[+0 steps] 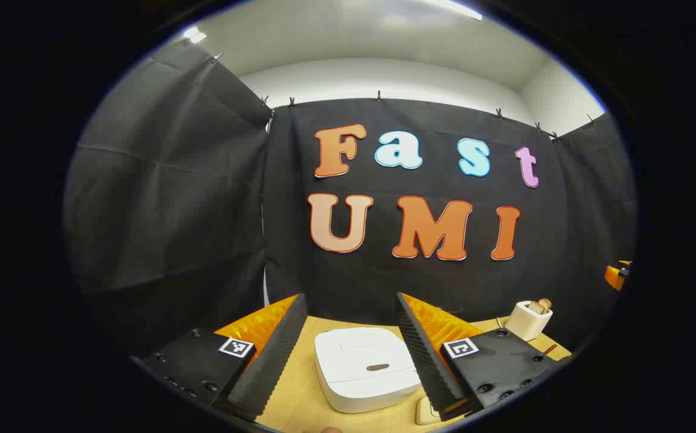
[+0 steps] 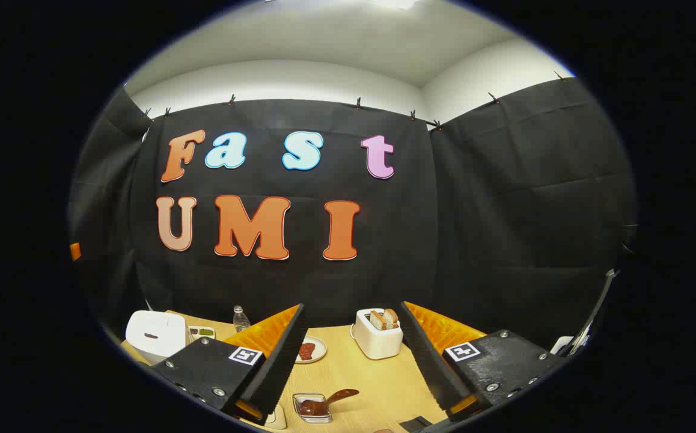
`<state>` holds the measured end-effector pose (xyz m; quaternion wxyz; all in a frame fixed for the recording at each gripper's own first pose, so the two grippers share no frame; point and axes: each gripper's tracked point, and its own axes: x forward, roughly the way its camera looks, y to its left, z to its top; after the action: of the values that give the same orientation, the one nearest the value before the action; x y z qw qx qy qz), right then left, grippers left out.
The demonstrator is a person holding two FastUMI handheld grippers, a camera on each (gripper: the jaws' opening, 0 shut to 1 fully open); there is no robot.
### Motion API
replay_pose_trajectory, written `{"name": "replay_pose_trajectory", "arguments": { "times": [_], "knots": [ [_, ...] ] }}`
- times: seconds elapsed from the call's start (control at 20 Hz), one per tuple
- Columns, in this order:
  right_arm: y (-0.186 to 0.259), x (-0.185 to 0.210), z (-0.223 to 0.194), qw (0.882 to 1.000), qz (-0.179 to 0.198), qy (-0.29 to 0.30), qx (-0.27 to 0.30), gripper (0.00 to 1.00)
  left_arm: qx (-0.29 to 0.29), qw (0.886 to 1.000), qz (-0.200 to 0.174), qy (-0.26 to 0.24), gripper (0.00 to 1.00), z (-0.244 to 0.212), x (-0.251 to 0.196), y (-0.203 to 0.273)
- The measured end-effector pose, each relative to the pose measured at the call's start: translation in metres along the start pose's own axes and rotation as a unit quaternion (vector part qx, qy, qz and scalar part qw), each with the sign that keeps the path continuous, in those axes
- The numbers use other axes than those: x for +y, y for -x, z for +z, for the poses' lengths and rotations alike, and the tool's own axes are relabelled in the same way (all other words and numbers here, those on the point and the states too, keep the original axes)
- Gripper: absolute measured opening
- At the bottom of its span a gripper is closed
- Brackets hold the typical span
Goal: Close the left gripper, press the button to open the rice cooker; take a wooden spoon from the chopstick holder with the right hand, scoop a spoonful of rice and pour it into the rice cooker, then put the wooden spoon back into the chopstick holder.
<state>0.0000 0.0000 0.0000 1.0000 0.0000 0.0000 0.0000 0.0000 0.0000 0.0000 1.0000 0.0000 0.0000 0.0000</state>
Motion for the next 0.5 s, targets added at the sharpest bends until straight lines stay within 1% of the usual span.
{"name": "replay_pose_trajectory", "arguments": {
  "times": [0.5],
  "knots": [
    [0.0030, -0.0042, 0.0029, 1.000, -0.006, 0.002, -0.003, 0.95, -0.006, 1.000, 0.000, -0.011, 0.99, 0.0070, -0.0006, 0.0005]
  ]
}}
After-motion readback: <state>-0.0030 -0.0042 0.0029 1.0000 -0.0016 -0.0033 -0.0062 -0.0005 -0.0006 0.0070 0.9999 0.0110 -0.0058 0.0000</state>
